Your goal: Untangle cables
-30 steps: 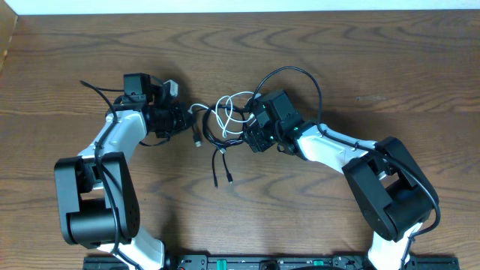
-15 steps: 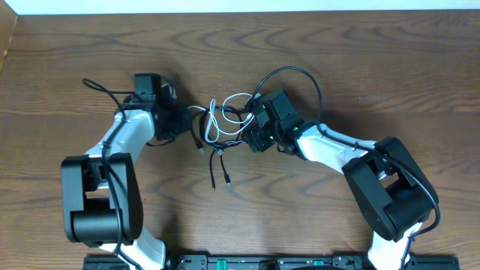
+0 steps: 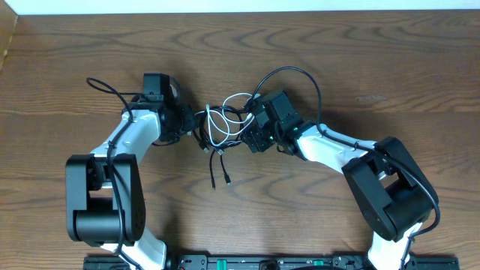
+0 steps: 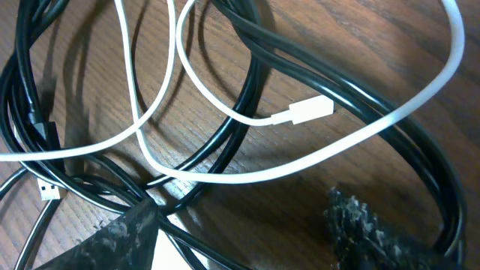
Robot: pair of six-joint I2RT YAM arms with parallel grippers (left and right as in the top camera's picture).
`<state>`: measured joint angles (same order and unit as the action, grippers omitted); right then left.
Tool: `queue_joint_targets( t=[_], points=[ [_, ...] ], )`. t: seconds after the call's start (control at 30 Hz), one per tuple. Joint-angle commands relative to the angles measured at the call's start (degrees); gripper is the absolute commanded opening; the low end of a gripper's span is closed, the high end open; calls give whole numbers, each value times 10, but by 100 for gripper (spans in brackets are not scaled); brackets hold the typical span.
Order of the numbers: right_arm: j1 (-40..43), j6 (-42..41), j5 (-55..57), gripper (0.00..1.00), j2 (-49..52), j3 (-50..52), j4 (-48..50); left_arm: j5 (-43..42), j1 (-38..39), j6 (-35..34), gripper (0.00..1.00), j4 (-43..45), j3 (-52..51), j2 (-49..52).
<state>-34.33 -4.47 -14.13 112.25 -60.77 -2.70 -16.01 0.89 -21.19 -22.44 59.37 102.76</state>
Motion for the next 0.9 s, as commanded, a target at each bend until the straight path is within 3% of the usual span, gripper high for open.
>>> queue_joint_targets(
  t=[0.0,0.5,0.63,0.87],
  points=[
    [-2,1,7,62,28,9,-11,-32,11,3,57,-2,-6,2],
    [-2,-3,7,73,-108,9,-70,2,52,3,59,3,-6,3],
    [-2,-70,-11,74,-122,9,-96,2,52,3,59,3,-7,8],
    [-12,-151,-139,75,-122,9,-140,0,60,-19,58,8,-7,28]
  ],
)
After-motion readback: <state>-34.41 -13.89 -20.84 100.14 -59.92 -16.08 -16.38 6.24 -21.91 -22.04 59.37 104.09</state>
